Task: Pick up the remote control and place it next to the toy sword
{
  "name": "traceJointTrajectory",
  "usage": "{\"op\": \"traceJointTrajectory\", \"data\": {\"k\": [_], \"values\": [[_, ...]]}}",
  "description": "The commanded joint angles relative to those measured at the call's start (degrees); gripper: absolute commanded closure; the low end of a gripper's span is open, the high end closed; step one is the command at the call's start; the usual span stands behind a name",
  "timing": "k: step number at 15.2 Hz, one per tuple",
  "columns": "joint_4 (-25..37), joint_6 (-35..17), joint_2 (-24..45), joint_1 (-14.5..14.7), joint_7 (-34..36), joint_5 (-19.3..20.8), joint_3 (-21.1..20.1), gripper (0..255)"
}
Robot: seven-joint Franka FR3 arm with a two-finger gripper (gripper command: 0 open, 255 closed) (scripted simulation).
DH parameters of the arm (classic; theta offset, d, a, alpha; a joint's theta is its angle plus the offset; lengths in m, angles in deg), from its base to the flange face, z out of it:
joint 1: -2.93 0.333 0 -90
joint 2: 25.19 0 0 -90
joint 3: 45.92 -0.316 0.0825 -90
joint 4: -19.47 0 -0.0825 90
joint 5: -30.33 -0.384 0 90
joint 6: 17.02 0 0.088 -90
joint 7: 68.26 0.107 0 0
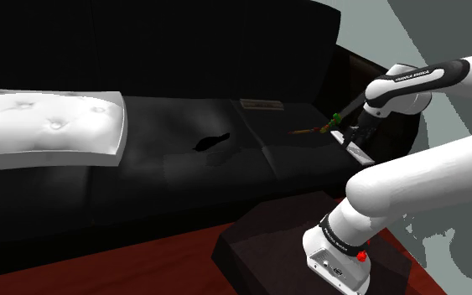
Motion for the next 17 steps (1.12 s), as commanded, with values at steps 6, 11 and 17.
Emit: {"op": "traceJointTrajectory", "data": {"k": [6,11,17], "values": [[-0.92,-1.63,0.72,0.13,0.10,0.17,0.53,255],[-0.92,-1.63,0.72,0.13,0.10,0.17,0.53,0],[2.01,5.79,-3.80,-1.05,0.70,-0.08,-2.94,0]]}}
